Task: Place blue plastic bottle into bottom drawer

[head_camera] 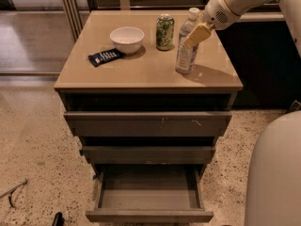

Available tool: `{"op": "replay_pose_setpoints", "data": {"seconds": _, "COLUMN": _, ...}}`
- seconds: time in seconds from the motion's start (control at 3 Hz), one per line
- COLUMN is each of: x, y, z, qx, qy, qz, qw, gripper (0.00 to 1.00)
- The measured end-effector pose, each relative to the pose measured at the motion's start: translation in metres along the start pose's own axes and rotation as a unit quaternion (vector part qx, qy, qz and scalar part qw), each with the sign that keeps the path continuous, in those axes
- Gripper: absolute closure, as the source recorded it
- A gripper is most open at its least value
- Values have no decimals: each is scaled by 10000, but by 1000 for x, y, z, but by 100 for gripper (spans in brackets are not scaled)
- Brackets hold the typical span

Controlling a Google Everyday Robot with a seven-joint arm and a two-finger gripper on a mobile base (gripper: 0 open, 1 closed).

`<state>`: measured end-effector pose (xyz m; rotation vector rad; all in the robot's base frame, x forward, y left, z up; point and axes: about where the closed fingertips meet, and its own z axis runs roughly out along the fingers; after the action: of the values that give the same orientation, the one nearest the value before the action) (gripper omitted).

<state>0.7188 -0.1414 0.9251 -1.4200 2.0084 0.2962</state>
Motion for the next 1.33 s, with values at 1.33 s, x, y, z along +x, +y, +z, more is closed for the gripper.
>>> {"op": "replay_pose_setpoints", "data": {"seconds": 1.33, "x": 7, "y": 69, "z": -62, "qx": 93, "qy": -266, "qz": -275, "qw": 9992, "gripper": 100}}
